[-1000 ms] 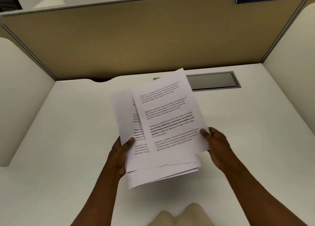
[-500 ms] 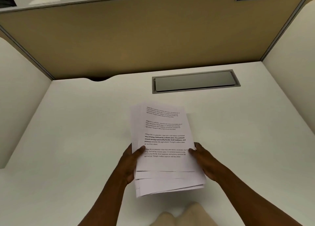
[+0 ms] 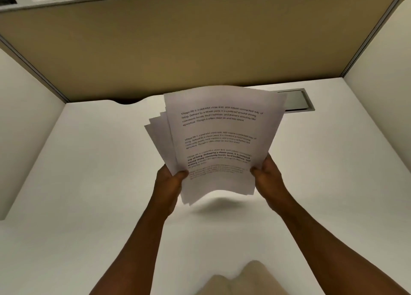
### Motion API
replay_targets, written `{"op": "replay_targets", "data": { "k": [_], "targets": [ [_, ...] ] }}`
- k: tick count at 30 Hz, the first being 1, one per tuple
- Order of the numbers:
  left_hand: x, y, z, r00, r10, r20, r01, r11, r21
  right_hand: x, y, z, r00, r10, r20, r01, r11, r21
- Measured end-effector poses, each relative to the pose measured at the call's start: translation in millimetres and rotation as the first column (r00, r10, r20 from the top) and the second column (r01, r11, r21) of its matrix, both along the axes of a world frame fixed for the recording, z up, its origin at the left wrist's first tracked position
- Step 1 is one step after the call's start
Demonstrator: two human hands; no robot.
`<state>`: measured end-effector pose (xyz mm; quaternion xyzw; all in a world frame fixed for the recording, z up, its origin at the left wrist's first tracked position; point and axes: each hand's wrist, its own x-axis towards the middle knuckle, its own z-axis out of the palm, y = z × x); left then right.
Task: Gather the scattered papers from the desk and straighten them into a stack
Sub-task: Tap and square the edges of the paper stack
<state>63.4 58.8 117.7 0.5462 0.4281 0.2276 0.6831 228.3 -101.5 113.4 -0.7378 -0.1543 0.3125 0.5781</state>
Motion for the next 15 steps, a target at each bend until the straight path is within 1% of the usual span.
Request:
{"op": "replay_targets", "data": {
  "k": [4,8,10,12,15],
  "targets": [
    [5.7,-1.0,1.9,0.995,0.089,0.052,-0.092,0.993,0.075,2.2,6.5,4.3,0.999,-0.035,0.026,0.034,0.999,0.032],
    [5.7,-6.2,4.3,0.975,0.195,0.106,-0.205,0.974,0.099,-1.2,6.0,3.1,0.996,-0.087,-0.027,0.089,0.993,0.079],
    [4.0,-9.4,6.0,0.962,0.24,0.129,-0.254,0.961,0.105,-1.9,3.2,1.8,0.988,-0.147,-0.04,0.15,0.984,0.096],
    [2.6,-12.7,8.8,0.957,0.248,0.151,-0.265,0.959,0.105,-2.5,1.2,1.6,0.98,-0.188,-0.061,0.193,0.975,0.112],
    [4.0,-15.5,10.4,0.972,0.189,0.14,-0.206,0.971,0.118,-6.2,2.0,1.4,0.984,-0.159,-0.081,0.166,0.981,0.098]
  ]
}}
